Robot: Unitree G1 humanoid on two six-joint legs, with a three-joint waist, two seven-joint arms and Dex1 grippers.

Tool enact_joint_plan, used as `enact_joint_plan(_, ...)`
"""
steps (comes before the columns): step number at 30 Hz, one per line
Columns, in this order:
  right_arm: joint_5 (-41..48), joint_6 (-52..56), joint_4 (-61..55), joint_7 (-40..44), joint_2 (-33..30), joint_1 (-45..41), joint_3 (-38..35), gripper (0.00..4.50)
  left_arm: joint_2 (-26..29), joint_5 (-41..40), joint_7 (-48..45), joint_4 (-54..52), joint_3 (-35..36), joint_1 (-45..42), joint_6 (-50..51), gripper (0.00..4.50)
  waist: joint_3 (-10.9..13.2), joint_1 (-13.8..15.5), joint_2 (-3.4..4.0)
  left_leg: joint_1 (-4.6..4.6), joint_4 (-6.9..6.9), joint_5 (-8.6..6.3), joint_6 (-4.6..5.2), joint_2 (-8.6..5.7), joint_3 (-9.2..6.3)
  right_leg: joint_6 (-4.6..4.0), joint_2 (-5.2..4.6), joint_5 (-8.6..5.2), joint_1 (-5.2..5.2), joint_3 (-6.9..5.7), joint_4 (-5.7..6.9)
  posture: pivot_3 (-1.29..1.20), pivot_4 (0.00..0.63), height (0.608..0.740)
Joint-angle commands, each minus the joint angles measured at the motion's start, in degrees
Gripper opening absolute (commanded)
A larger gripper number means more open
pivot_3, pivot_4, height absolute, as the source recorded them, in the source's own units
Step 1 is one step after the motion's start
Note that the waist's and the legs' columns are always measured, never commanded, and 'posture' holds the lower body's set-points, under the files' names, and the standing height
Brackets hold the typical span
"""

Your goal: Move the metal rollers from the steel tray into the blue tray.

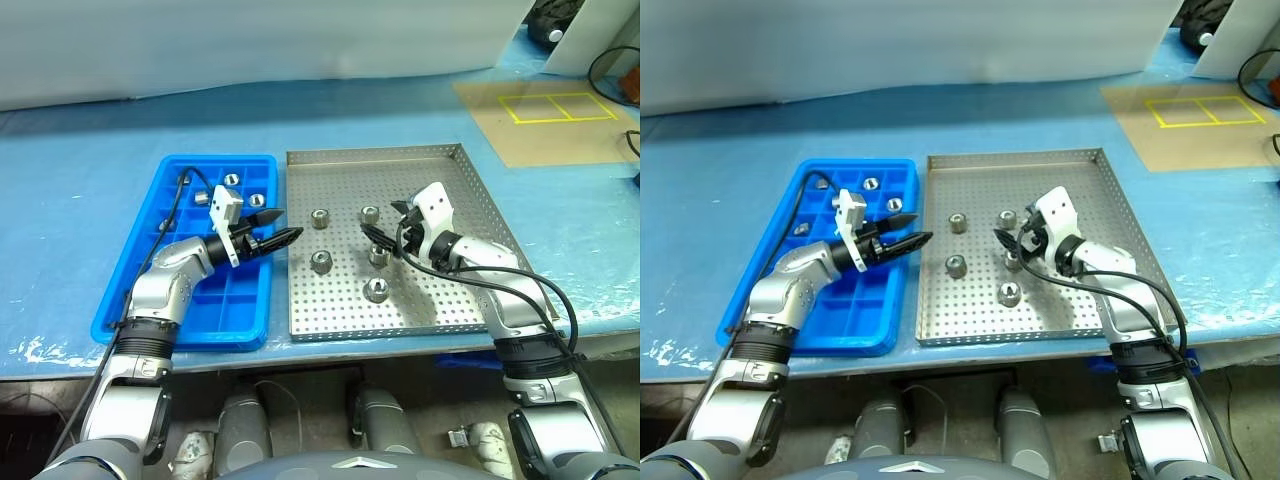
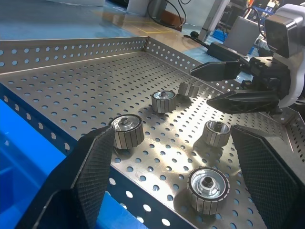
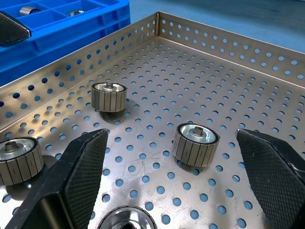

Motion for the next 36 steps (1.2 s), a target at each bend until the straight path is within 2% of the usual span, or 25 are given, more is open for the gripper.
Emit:
enact_joint_plan(1, 0.17, -1.3, -1.33, 0.07, 0.19, -0.49, -0.16, 4.44, 0.52, -0.71, -0.65, -1.12, 0.97, -0.56, 0.15, 4.1, 0.0, 0.0, 0.0, 0.0, 0.0, 0.0, 0.0, 0.0, 0.0, 0.0, 0.0, 0.0, 0.0, 0.0, 0.0, -0.26, 0.15, 0.74)
enact_joint_plan(13, 0.28, -1.08, -1.82, 0.11, 0.36, -0.32, -0.34, 4.44, 0.78, -0.73, -1.01, -1.51, 0.89, -0.56, 0.6, 4.1, 0.0, -0.01, 0.0, 0.01, 0.0, 0.0, 0.0, 0.0, 0.0, 0.0, 0.0, 0.0, 0.01, 0.0, 0.0, -0.26, 0.15, 0.74)
enact_joint_plan(19, 2.1, 0.73, -3.89, 3.32, -1.7, -0.86, -1.05, 4.44, 0.79, 0.05, -3.7, 0.15, -0.58, -3.3, -0.2, 4.1, 0.0, 0.07, 0.0, 0.0, 0.01, 0.0, 0.0, 0.0, 0.0, -0.01, 0.0, 0.0, 0.02, 0.0, 0.01, -0.27, 0.15, 0.74)
enact_joint_plan(22, 5.36, 4.25, -9.78, 9.56, -5.66, 0.78, 0.14, 4.44, -0.29, 3.14, -8.7, 3.84, -5.36, -7.59, -2.31, 4.1, 0.0, 0.49, 0.01, 0.0, 0.03, 0.0, 0.01, -0.02, 0.0, 0.0, -0.02, 0.01, 0.04, -0.01, 0.01, -0.28, 0.15, 0.74)
enact_joint_plan(28, 7.66, 7.58, -15.59, 12.39, -9.28, 2.33, 0.04, 4.44, -2.5, 7.12, -15.94, 11.55, -10.3, -15.38, -6.34, 4.1, 0.0, 0.41, 0.0, 0.17, 0.01, 0.0, 0.02, 0.0, 0.0, -0.01, -0.01, 0.0, 0.23, 0.01, -0.02, -0.33, 0.15, 0.74)
enact_joint_plan(32, 6.56, 7.91, -16.85, 9.87, -9.38, 3.74, -0.31, 4.44, -4.51, 10.92, -18.75, 21.12, -12.05, -21.09, -11.63, 4.1, -0.01, 0.05, 0.01, 0.22, 0.04, 0.0, 0.02, -0.02, 0.0, -0.01, -0.01, 0.01, 0.27, 0.05, -0.01, -0.36, 0.15, 0.74)
enact_joint_plan(36, 6.21, 8.13, -18.84, 6.91, -8.93, 6.02, -0.57, 4.44, -4.98, 18.71, -18.59, 33.56, -15.32, -26.36, -21.03, 4.1, -0.01, -0.09, 0.01, 0.23, 0.05, 0.0, 0.03, -0.05, 0.01, 0.0, -0.02, 0.01, 0.3, 0.07, -0.02, -0.4, 0.15, 0.74)
